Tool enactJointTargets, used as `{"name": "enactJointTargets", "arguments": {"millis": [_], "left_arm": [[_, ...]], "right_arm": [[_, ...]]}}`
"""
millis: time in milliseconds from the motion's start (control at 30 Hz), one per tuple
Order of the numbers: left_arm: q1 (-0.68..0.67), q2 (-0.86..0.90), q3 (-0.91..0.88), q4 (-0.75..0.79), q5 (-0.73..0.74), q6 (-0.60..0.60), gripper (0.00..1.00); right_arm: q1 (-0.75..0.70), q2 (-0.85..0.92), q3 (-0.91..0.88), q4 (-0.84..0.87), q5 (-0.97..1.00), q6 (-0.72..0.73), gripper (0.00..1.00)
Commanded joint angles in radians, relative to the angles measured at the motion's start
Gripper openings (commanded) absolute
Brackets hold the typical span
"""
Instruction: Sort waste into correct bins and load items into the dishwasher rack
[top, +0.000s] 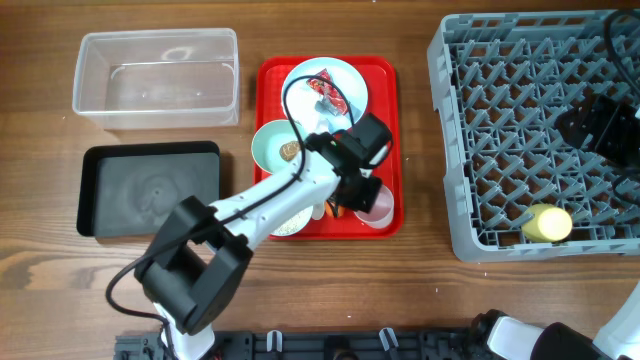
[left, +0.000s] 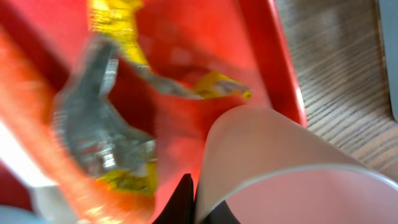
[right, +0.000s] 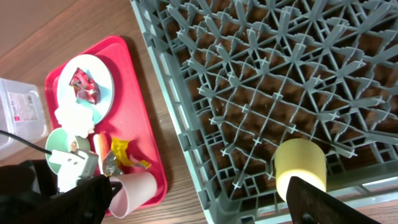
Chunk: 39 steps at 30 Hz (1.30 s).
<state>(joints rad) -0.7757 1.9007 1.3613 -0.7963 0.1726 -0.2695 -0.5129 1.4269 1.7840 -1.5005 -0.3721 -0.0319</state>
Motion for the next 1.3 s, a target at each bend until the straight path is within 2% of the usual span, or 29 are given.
{"name": "enactJointTargets", "arguments": {"millis": [0,33,167,200,300,367,500,600,933,1167,1267], "left_arm": [[0.114,-0.114,0.123,-0.063,0.100,-0.026,0.04],[0.150,-0.130,0.140,-0.068,0.169,-0.019,0.04],[0.441,-0.173,0.164,0.009,0.906,0.116,0.04],[0.486,-0.170,0.164,0.026,1.022,0.137,0.04],[0.579,-0.167,0.164,0.076,1.238,0.162,0.04],[0.586,-0.167,0.164,0.075,1.236,0.162,0.04],[0.576,-0.167,0.163,0.079,1.236,0.162,0.04],[0.578,-0.167,0.163,0.079,1.236,0.162,0.04],[0.613,-0.167,0.163,0.135,1.237,0.153,0.04],[0.654,-0.167,0.163,0.136,1.236,0.150,0.04],[0.654,-0.167,0.163,0.135,1.237,0.150,0.04]], "right_arm": [[0.006,0.006,0.008,-0.004,-0.106,-0.028,0.92],[0.008,0.006,0.007,-0.005,-0.154,-0.051,0.92],[0.095,0.012,-0.036,0.008,-0.549,-0.314,0.98],[0.129,0.017,-0.049,0.025,-0.592,-0.327,0.98],[0.271,0.051,-0.097,0.138,-0.724,-0.336,1.00],[0.352,0.076,-0.112,0.216,-0.780,-0.322,1.00],[0.576,0.179,-0.149,0.528,-0.789,-0.054,1.00],[0.656,0.221,-0.150,0.639,-0.789,0.018,0.99],[0.725,0.240,-0.157,0.657,-0.781,0.035,0.97],[0.771,0.240,-0.157,0.677,-0.780,0.032,0.91],[0.808,0.241,-0.157,0.722,-0.770,0.037,0.84]]}}
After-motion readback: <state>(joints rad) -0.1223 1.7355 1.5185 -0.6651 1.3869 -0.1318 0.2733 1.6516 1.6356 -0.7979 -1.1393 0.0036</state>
